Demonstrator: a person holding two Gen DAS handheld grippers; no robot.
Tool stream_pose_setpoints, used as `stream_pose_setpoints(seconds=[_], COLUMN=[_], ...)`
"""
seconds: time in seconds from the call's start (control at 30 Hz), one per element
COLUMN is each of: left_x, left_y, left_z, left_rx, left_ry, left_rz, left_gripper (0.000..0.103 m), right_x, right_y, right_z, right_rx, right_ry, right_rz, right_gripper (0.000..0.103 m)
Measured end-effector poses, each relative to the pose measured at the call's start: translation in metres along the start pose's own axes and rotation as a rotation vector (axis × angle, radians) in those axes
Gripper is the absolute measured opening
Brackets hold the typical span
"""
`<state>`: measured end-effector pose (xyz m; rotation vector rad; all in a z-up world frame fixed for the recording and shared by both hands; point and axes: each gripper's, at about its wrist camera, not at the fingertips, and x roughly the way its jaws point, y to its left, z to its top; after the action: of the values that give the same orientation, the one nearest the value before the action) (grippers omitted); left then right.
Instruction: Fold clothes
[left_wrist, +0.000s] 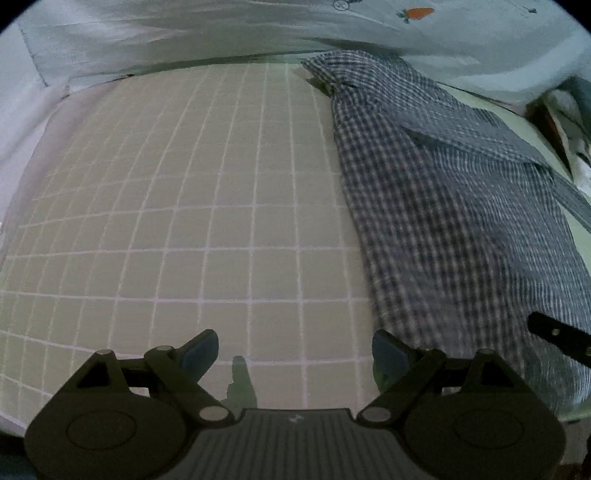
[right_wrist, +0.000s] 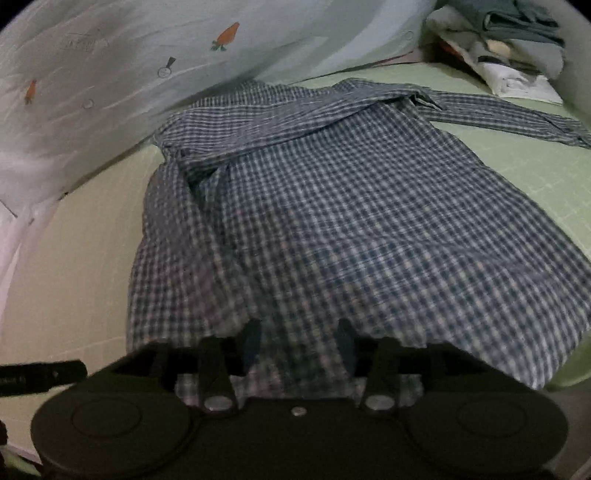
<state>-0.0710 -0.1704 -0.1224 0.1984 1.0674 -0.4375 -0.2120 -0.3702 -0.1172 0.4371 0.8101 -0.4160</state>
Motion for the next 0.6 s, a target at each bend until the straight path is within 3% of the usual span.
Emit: stream_pose_setpoints(seconds=[0.07,0.17,0.37,0.6], left_x=[0.004,0.011,0.029,0.048], left_y=[-0.009,-0.020,-0.038,-0.027], left_z=[0.004,0.010,0.031,0.084], left_rx=[-0.022,-0.070,-0.138,-0.196], left_ry=[0.000,0.000,0.016,-0.022], left_rz=[0.020,0.039,0.066,0.064], left_gripper=[0.090,0.090,0.090,0.090], right_x=[0.002,0.002,0.011,0.033], right_y=[-0.014,-0.039,-0.080,-0.119], right_z=[0.012,0.034,0.067,0.098], right_rx=[-0.003,0.014,0.052,0.161], right_ry=[-0.013,-0.046,-0.069,-0.064], right_rz=[0.003,0.000,-0.038,-0.079], right_gripper=[0.075,0.087,0.094,0.094])
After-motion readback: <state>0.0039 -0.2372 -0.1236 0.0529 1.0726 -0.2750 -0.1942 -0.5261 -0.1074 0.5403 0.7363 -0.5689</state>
